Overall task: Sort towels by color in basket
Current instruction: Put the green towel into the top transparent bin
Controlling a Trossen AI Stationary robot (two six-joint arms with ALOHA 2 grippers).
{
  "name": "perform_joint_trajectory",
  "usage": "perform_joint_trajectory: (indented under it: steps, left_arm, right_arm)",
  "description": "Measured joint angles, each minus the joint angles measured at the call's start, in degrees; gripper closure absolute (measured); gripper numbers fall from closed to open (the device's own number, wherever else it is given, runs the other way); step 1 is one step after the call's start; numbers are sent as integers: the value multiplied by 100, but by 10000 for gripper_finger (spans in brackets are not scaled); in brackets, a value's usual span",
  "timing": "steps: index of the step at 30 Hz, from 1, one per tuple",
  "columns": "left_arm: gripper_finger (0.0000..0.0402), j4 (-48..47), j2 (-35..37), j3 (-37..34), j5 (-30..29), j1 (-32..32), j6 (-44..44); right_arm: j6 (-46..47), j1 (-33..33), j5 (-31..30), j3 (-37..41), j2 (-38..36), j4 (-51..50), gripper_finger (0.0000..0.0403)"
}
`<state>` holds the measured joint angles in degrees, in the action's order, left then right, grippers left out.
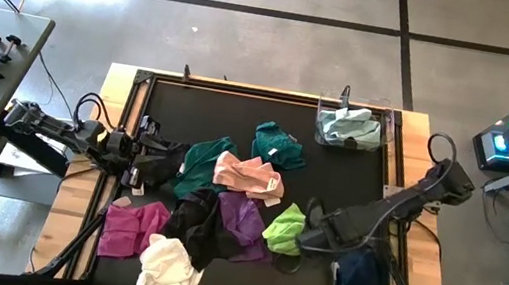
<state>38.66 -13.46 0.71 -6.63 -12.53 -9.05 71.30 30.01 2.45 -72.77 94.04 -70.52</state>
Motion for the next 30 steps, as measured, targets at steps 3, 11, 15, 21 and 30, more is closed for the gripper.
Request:
perform_joint_trajectory:
  steps: [3,11,15,21,30]
  left_arm:
    - [323,16,-43,0,0,0,-3]
    - [323,32,-146,-2,-16,0,-5]
    - [323,30,-328,-2,-220,0,-7]
    - [323,209,-788,-2,-414,0,91]
    - [323,752,-1462,-2,-664,2,151]
  right_arm:
    - [-335,165,-1026,-213,-2,186,238]
    - [-1743,329,-2791,142,0,2002,235]
    - [-2056,119,-2621,385,-2,2708,210]
    - [-2835,-76,-2135,1036,-4,3491,163]
    - [-3419,-374,-1755,2635,-8,5270,194]
